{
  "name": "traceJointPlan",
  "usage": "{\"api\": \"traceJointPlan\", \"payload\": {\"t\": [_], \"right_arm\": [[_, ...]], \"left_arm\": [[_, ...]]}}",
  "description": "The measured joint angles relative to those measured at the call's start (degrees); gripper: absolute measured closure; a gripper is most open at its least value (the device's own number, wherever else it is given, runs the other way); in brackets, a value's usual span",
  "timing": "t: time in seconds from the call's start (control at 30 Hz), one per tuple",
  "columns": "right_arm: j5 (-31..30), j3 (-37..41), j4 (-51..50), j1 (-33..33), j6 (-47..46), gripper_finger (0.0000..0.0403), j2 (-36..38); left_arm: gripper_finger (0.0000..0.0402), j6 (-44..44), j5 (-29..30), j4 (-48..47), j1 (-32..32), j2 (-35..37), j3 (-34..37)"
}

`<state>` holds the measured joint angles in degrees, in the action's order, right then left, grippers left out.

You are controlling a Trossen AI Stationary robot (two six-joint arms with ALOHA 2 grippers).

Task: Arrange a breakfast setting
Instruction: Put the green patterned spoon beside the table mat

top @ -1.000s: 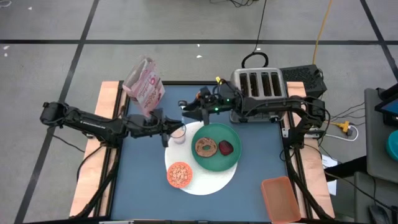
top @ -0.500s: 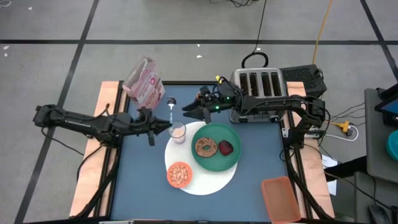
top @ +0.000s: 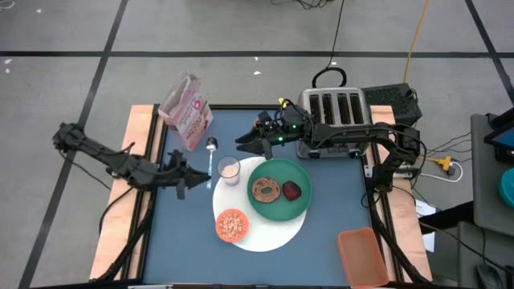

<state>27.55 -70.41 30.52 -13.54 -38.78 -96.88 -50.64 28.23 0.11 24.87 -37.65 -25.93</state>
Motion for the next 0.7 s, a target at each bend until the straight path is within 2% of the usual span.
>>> {"api": "traceJointPlan", "payload": {"t": [0.17,0.3,0.5,0.7], "right_arm": [[0.0,0.0,-0.01,0.0,-0.01,0.0181,0.0],[0.0,0.0,-0.14,0.0,0.0,0.0181,0.0],[-0.02,0.0,-0.13,0.0,0.0,0.0181,0.0],[-0.26,0.0,-0.13,0.0,-0.01,0.0181,0.0]], "left_arm": [[0.0373,-9.8,11.67,-5.08,10.3,-0.79,0.0],[0.0373,-19.81,18.52,-7.92,18.11,-3.27,0.0],[0.0373,-34.52,24.22,-8.57,26.02,-11.97,0.0],[0.0373,-49.68,24.7,-8.49,29.81,-22.31,0.0]]}}
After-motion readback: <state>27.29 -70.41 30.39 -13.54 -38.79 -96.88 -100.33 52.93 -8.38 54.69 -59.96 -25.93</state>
